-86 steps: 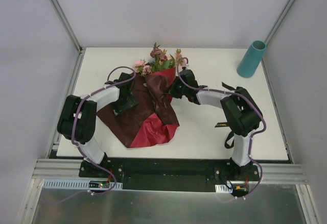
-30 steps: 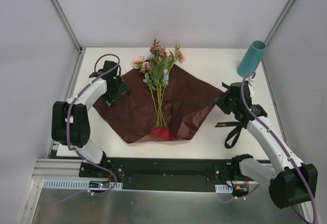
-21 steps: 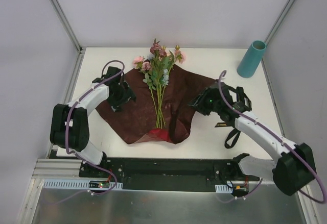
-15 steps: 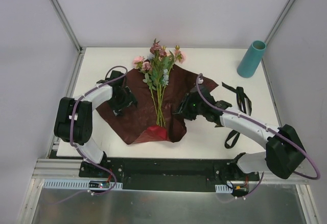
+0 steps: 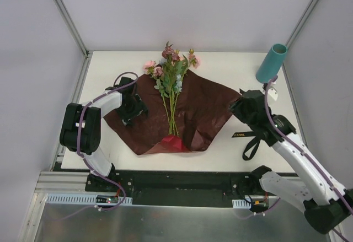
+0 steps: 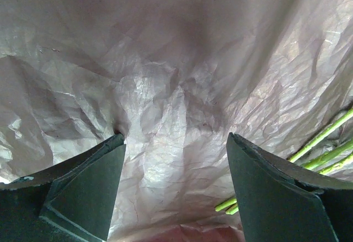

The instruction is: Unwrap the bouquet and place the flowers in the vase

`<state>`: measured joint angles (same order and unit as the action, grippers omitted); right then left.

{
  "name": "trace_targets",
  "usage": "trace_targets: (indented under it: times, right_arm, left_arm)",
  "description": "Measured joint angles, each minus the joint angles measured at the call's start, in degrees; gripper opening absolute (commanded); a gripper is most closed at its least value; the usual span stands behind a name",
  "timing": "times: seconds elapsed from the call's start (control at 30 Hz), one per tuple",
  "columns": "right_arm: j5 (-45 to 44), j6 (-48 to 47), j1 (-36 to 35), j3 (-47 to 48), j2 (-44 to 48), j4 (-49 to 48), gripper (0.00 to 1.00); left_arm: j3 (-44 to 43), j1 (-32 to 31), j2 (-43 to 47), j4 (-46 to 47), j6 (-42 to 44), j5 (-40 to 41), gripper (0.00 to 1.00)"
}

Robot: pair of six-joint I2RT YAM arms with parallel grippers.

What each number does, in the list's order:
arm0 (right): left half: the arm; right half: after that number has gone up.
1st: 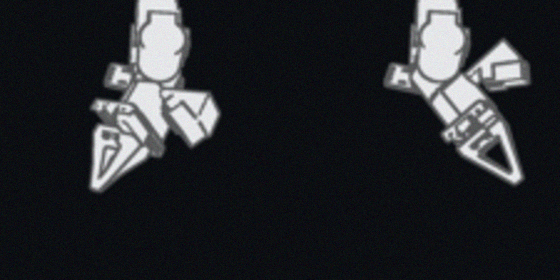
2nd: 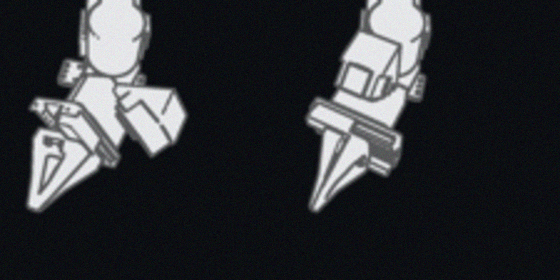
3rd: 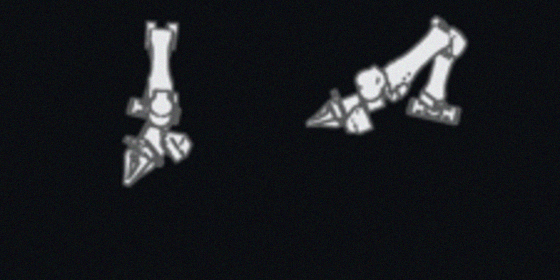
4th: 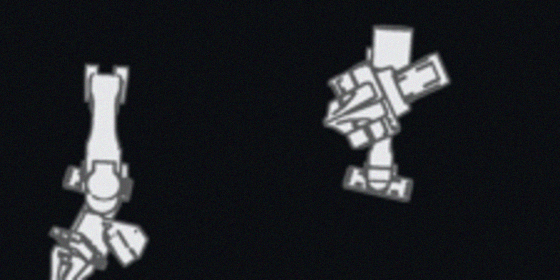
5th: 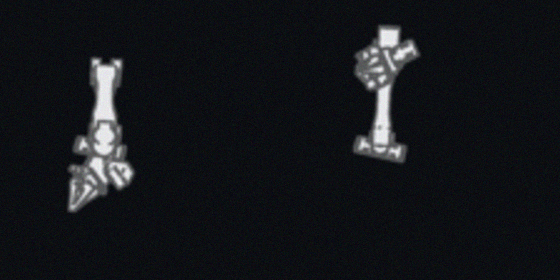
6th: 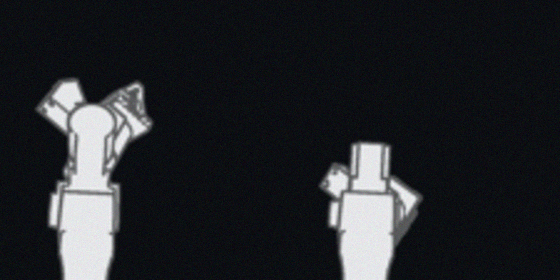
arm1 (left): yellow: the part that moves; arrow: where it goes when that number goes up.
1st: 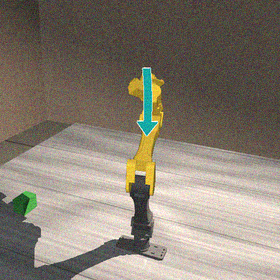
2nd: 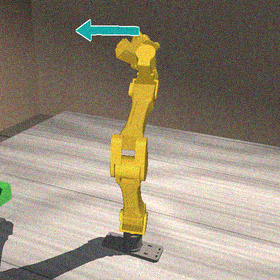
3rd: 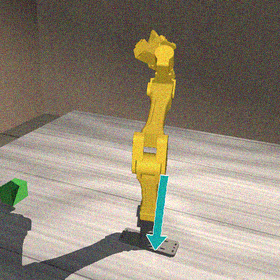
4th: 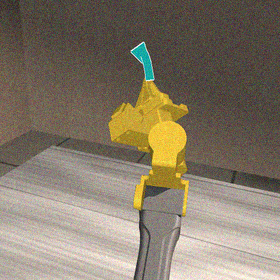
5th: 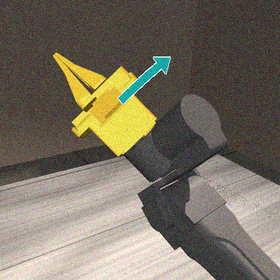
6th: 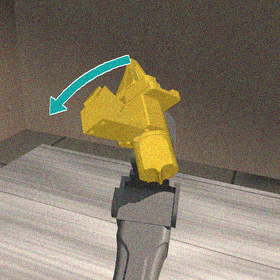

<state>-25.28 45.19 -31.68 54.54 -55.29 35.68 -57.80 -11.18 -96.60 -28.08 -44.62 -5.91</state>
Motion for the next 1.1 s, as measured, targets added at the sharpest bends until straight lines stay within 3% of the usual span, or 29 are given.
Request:
trace_targets:
  times: [0.17, 0.43, 0.6, 0.8, 0.93, 1.1]
  right_arm:
    - [5.7, -3.9, -0.3, -0.5, 3.7, -7.2, 0.37]
    - [26.5, -5.7, -6.8, -1.2, -19.2, -21.6, 0.3]
    - [34.5, -5.6, -15.0, -1.7, -24.3, -26.4, 0.3]
    - [35.7, -2.9, -24.9, -10.4, -24.9, -34.4, 0.26]
    - [32.3, 0.3, -28.3, -17.7, -24.9, -36.0, 0.24]
    - [25.0, 2.6, -32.5, -19.8, -24.9, -35.3, 0.23]
  left_arm:
    - [0.0, 0.0, 0.0, 0.0, -0.3, 0.0, 0.77]
    - [0.0, 0.0, 0.0, 0.0, -0.4, 0.0, 0.77]
    - [0.0, 0.0, 0.0, 0.0, -0.4, 0.0, 0.77]
    - [0.0, 0.0, 0.0, 0.0, -0.4, 0.0, 0.77]
    - [-0.1, 0.0, 0.0, 0.0, -0.3, 0.0, 0.77]
    - [-0.2, 0.0, 0.0, -0.1, 0.0, 0.1, 0.77]
